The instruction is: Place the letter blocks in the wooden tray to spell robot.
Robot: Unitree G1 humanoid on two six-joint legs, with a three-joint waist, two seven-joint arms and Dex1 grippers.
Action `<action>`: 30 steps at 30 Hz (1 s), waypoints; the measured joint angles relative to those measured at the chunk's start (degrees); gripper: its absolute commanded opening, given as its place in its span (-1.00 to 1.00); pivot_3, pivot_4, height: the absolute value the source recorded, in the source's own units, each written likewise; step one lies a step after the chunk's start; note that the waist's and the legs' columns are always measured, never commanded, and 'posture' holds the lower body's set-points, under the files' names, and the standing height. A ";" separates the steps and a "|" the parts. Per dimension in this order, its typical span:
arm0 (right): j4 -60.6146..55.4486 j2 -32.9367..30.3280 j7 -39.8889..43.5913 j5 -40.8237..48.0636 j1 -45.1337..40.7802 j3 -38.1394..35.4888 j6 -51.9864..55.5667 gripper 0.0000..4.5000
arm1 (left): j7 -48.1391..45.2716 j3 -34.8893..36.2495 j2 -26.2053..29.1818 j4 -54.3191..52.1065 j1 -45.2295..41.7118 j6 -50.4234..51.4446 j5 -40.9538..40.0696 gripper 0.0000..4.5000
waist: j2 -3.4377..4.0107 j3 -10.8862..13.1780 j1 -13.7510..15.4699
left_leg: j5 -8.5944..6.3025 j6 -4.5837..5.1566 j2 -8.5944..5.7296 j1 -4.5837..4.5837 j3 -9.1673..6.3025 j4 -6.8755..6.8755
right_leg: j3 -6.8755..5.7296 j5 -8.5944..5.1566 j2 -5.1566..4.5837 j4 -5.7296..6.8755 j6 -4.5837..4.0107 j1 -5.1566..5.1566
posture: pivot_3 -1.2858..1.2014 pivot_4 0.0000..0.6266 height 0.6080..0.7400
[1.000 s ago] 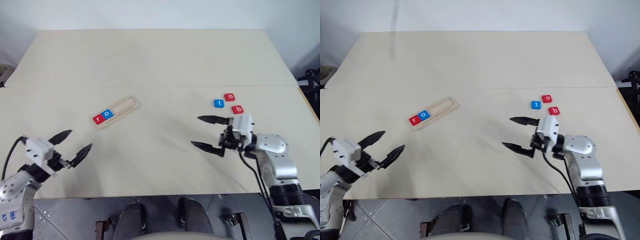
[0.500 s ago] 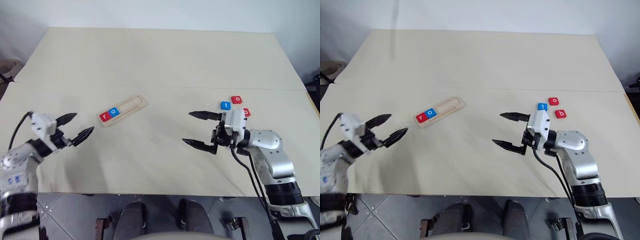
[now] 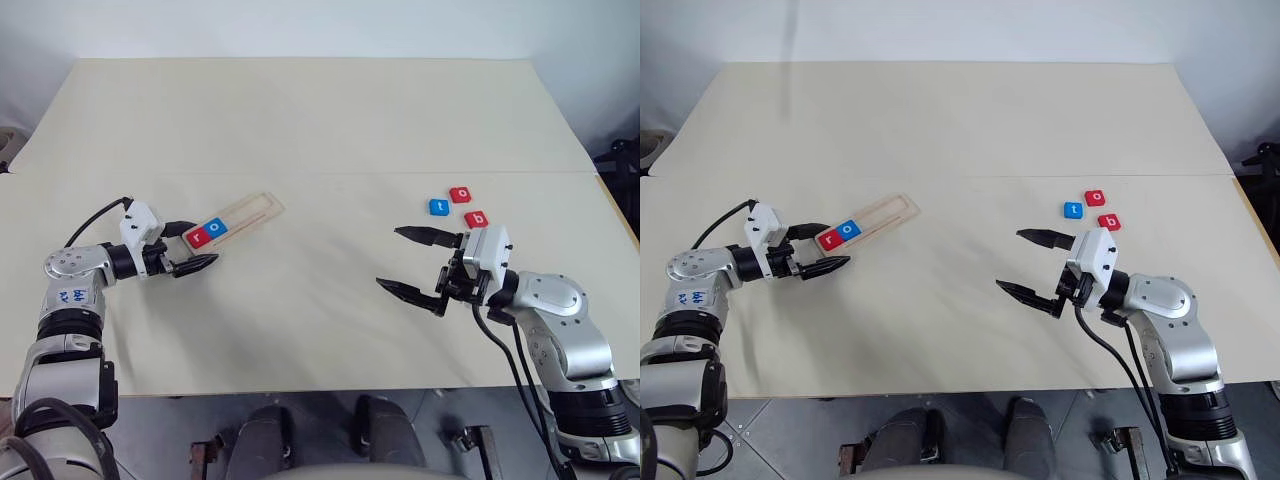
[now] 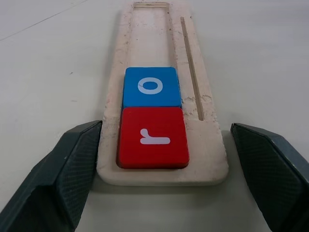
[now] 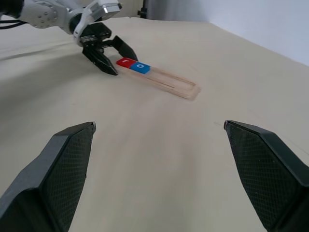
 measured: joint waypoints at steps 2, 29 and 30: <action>-0.86 -0.01 -0.50 0.01 0.46 -0.05 0.25 1.00 | 0.06 0.02 -0.01 0.84 -0.36 -0.57 0.23 0.73 | 0.00 0.00 0.00 | 0.00 0.00 0.00 0.02 0.00 0.00 | 0.01 0.00 0.00 0.01 0.00 0.01 | 0.03 -0.52 1.00; -4.77 -6.46 -3.84 0.64 26.60 -19.52 0.87 1.00 | -6.86 -18.39 -17.31 -24.77 -0.57 7.16 5.35 0.51 | -0.04 0.02 2.09 | -0.05 0.11 -0.09 -0.03 -0.01 0.16 | 0.04 0.06 -0.07 -0.09 0.11 0.10 | 0.03 -0.52 1.00; -5.10 -6.38 -4.11 0.65 27.10 -19.84 0.88 1.00 | -6.32 -18.79 -17.64 -24.15 -1.30 7.15 5.85 0.51 | -0.05 0.02 2.19 | -0.05 0.12 -0.09 -0.02 -0.01 0.17 | 0.04 0.06 -0.07 -0.11 0.11 0.14 | 0.03 -0.52 1.00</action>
